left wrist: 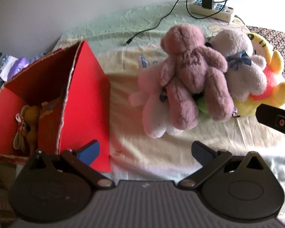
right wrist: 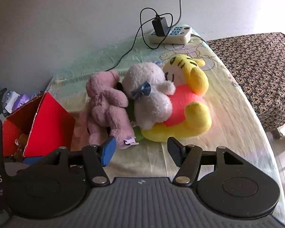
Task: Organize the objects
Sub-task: 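Move the right gripper toward the pink teddy bear on the pile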
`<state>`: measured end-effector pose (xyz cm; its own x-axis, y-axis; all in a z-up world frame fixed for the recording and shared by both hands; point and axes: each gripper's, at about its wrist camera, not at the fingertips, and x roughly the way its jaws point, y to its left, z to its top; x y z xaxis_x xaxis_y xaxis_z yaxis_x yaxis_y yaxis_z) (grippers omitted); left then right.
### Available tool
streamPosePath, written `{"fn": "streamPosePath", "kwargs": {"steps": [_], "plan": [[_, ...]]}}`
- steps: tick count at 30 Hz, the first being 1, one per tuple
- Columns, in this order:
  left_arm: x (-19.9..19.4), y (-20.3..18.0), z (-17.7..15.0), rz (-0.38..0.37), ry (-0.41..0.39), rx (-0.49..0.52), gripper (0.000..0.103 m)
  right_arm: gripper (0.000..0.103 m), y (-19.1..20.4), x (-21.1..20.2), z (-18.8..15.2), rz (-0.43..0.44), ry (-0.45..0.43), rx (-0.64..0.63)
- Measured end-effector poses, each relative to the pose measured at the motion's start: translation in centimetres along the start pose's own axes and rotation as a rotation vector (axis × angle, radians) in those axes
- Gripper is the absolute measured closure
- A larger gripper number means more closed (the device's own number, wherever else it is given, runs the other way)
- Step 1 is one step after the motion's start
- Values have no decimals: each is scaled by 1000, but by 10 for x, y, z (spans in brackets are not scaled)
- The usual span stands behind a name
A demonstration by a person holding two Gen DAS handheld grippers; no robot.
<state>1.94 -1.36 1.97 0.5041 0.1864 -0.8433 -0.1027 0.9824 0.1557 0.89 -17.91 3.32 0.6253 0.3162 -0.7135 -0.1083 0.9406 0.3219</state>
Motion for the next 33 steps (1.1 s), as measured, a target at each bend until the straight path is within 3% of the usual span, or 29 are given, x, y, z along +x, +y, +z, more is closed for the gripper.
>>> {"fn": "streamPosePath", "kwargs": {"steps": [25,33], "plan": [[8,-4,37,-43,7,66,1,40,-8,0,27,83,-42,24],[12,-6,43,-59,32,60,1,39,-19,-2,39,51,-67,52]]}}
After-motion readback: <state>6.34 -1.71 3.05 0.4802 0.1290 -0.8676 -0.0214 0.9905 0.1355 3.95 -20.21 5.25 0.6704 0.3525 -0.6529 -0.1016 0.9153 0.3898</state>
